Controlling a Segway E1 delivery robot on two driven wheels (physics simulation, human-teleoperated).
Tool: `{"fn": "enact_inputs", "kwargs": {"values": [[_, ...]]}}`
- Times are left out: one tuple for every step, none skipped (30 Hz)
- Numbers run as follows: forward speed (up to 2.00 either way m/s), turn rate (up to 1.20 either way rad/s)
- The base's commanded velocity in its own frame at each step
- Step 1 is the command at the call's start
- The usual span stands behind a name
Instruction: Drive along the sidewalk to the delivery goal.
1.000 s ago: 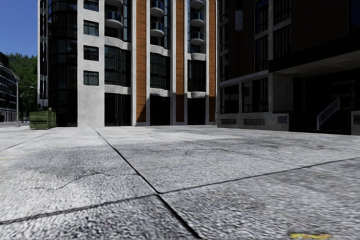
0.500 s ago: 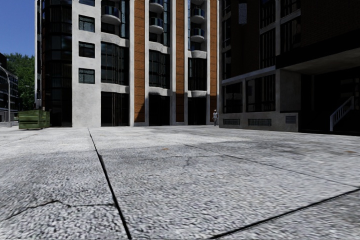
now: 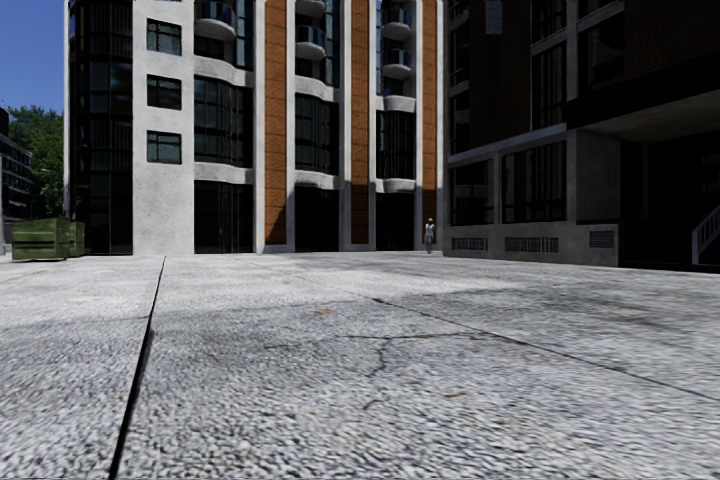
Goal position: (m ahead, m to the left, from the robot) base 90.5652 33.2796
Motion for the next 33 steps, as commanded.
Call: {"fn": "enact_inputs", "kwargs": {"values": [[2.00,0.00],[2.00,0.00],[2.00,0.00],[2.00,0.00],[2.00,0.00],[2.00,0.00],[2.00,0.00],[2.00,0.00],[2.00,0.00],[2.00,0.00],[2.00,0.00],[2.00,0.00],[2.00,0.00],[2.00,0.00],[2.00,0.00],[2.00,0.00],[2.00,0.00],[2.00,0.00],[2.00,0.00],[2.00,0.00],[2.00,0.00],[2.00,0.00],[2.00,0.00],[2.00,0.00],[2.00,0.00],[2.00,0.00],[2.00,0.00],[2.00,0.00],[2.00,0.00],[2.00,0.00],[2.00,0.00],[2.00,0.00],[2.00,0.00]]}}
